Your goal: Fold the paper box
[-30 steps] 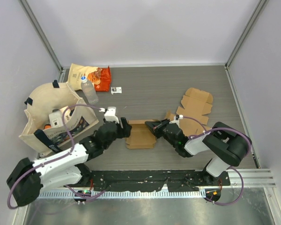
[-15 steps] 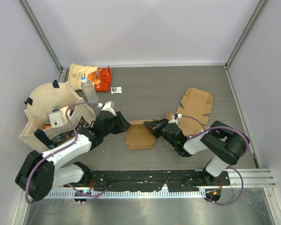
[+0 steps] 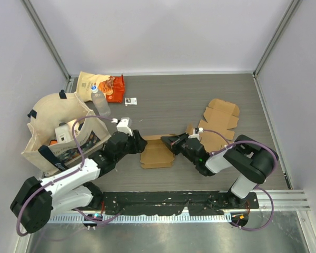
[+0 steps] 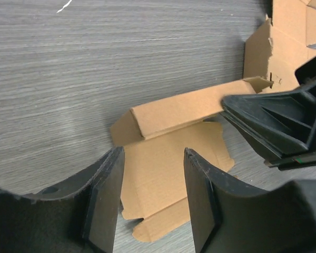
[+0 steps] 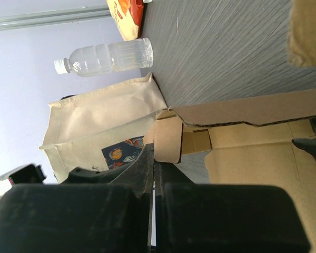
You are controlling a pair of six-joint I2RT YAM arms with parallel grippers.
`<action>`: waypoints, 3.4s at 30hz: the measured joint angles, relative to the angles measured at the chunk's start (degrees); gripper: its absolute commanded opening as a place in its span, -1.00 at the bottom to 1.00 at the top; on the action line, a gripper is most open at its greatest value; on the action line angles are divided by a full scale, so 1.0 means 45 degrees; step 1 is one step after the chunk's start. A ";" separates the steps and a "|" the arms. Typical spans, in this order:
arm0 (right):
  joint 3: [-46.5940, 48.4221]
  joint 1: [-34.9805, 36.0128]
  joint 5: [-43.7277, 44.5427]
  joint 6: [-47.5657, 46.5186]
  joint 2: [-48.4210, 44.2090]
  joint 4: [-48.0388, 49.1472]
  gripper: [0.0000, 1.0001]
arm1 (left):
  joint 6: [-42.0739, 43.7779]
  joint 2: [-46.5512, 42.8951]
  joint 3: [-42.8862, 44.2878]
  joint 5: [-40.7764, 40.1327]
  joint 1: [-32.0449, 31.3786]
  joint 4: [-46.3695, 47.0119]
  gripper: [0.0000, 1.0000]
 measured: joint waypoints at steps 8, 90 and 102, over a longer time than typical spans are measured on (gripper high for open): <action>0.0223 0.0000 -0.0078 0.0058 0.0024 -0.0223 -0.99 | 0.1316 0.0461 -0.0015 -0.3395 -0.2351 -0.0277 -0.18; 0.6144 -0.1044 -0.1855 -1.0928 -0.2953 -1.3629 0.03 | 0.1598 0.4881 0.0714 -0.9811 -0.3944 0.1972 -1.00; 0.5285 -0.1103 -0.2516 -0.9806 -0.2657 -1.1584 -0.09 | 0.1481 0.4833 0.0714 -0.9758 -0.3944 0.1812 -1.00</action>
